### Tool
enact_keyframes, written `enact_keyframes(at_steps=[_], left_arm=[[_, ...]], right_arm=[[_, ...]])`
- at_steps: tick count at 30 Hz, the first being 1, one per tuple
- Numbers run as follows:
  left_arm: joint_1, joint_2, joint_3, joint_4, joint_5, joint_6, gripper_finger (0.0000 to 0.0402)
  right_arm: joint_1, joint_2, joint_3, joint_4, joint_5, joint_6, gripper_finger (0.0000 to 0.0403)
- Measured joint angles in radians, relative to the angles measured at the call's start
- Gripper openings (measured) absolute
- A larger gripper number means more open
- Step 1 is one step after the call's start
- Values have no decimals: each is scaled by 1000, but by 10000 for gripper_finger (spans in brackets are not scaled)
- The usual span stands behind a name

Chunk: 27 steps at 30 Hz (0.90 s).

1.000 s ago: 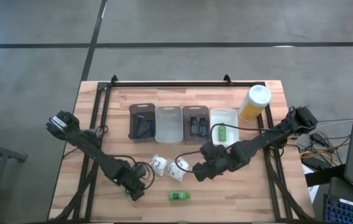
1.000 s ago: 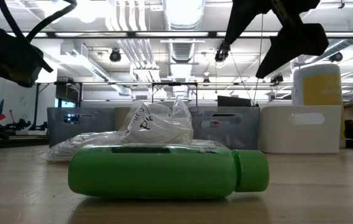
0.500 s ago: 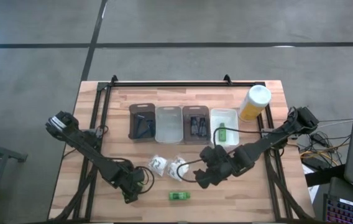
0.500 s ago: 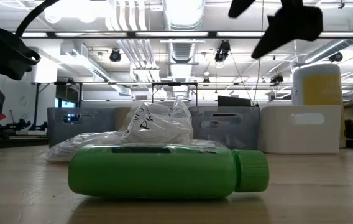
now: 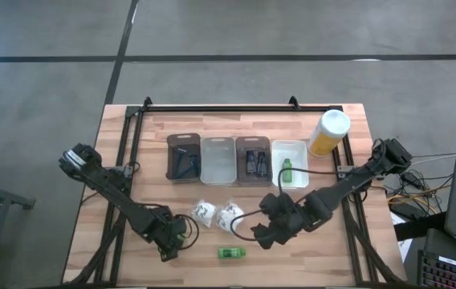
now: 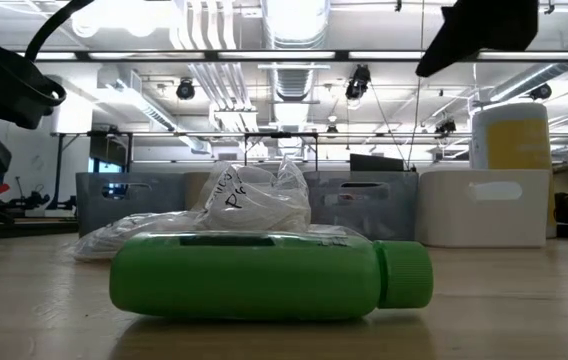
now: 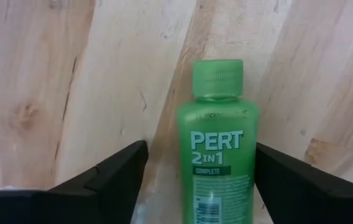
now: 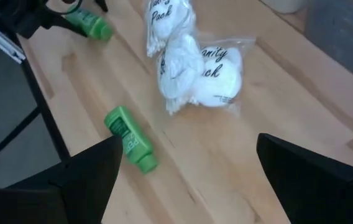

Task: Pick & Place Travel size toiletries
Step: Put the green shampoo into the white bin

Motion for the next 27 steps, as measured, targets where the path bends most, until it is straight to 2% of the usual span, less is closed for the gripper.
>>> enact_keyframes(at_steps=[6,10,14,20,24,27], left_arm=[[0,-20,1,-9,-29,22,233],[-1,-77,7,-13,-74,22,188],[6,-152,10,29,-217,26,158],[17,-304,3,83,-353,-6,166],[17,-413,-3,195,-481,-1,169],[22,-484,-3,311,-554,66,169]], right_arm=[[30,0,4,7,0,29,368],[44,0,5,32,15,30,368],[52,0,5,63,76,36,368],[52,0,5,103,112,36,368],[52,0,5,158,142,10,368],[52,0,5,240,157,-66,368]])
